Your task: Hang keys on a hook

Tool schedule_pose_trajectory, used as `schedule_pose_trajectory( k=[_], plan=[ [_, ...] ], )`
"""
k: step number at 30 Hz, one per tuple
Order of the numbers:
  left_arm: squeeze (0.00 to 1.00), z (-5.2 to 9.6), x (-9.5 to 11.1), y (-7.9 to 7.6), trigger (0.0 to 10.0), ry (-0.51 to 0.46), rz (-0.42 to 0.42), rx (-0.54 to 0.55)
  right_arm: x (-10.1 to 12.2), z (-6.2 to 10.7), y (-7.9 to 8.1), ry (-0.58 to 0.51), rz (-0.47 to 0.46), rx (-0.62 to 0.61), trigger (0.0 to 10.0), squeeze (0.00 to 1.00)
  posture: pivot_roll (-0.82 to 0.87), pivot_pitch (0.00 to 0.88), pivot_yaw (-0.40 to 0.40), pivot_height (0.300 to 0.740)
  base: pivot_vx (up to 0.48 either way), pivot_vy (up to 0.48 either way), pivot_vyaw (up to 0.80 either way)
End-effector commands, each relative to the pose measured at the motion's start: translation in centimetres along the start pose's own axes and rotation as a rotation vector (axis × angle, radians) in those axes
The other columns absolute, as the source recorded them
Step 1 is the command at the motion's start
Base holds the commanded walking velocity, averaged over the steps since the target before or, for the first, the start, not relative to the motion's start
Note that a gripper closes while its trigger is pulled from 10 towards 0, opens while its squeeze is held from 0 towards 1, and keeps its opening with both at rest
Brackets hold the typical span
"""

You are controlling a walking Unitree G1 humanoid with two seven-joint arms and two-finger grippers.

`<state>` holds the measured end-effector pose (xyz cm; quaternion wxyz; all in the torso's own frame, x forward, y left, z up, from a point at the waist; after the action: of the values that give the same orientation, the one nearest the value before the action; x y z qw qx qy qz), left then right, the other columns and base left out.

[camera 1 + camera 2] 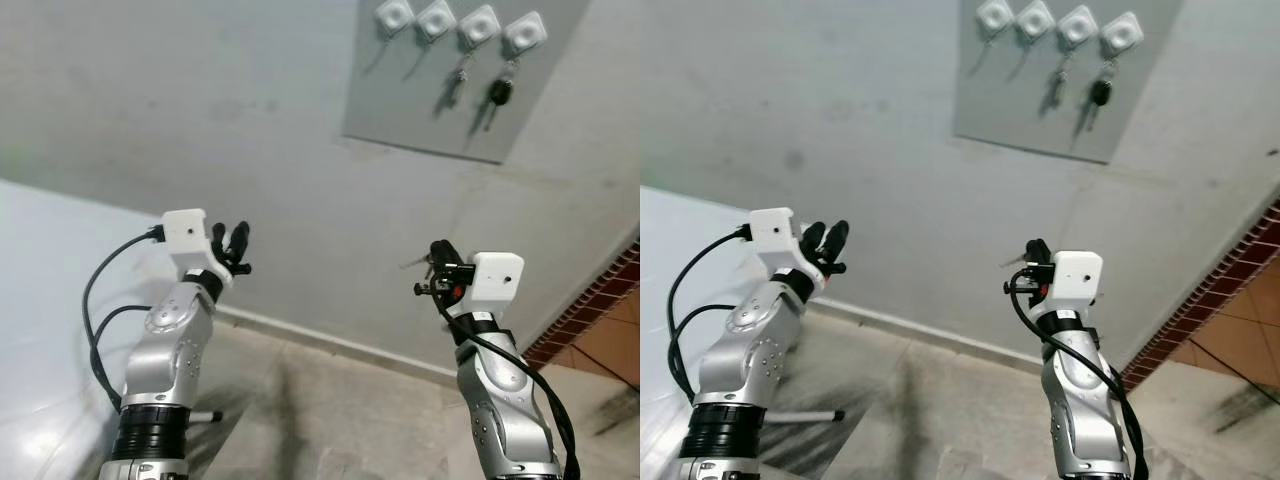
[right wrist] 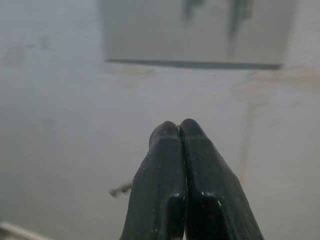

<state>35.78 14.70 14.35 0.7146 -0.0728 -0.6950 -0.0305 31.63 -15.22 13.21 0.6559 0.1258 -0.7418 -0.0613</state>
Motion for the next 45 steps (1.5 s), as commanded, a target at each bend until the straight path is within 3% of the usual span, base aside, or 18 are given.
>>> schedule_pose_trajectory(
  k=[1,18,27,33,35,38,45],
  plan=[
    [0.0,0.0,-0.1,-0.7,10.0,0.006,0.001,-0.022,0.3,0.1,-0.6,-0.007,0.007,-0.011,10.0,0.0,0.14,0.0,-0.022,0.74,0.364,0.0,0.0],
    [0.0,-0.1,-0.1,-0.5,10.0,0.014,0.015,-0.001,0.3,0.0,-0.4,-0.005,0.007,-0.003,10.0,0.0,0.15,0.0,-0.025,0.74,0.324,0.0,0.0],
    [0.0,-0.1,0.0,-0.4,10.0,0.008,0.004,0.041,0.2,-0.1,-0.3,0.003,0.011,0.004,10.0,0.0,0.15,0.0,-0.028,0.74,0.0,0.0,0.0],
    [0.0,-0.5,1.4,-1.9,10.0,-0.03,-0.022,-0.028,0.6,-0.3,-0.4,-0.001,0.015,0.016,10.0,0.0,0.16,0.0,-0.036,0.74,0.0,0.0,0.0],
    [0.0,-1.1,3.0,-3.7,10.0,-0.073,-0.073,-0.114,1.4,-1.3,0.1,-0.022,0.028,0.052,10.0,0.0,0.15,0.0,-0.033,0.74,0.0,0.0,0.0],
    [0.0,-1.5,3.9,-4.6,10.0,-0.086,-0.081,-0.168,2.4,-2.4,0.9,-0.048,0.037,0.094,10.0,0.0,0.15,0.0,-0.031,0.74,0.0,0.0,0.0],
    [0.0,-1.9,5.5,-5.5,10.0,-0.12,-0.117,-0.238,4.1,-4.5,2.3,-0.089,0.065,0.164,10.0,0.0,0.15,0.015,-0.027,0.74,0.0,0.0,0.0]
  ],
)
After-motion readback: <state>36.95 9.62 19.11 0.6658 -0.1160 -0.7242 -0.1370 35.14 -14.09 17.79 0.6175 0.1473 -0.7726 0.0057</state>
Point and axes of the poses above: a point about 5 cm out from each wrist's last joint towards the gripper, its own z axis pointing back from the gripper into the wrist, its own x axis along the axis of the wrist's last joint, y = z × x, the point moved 3 cm from there along -z, pointing out of the wrist towards the gripper, and after that the axes turned 10 degrees about -z, right-handed, at the moved point
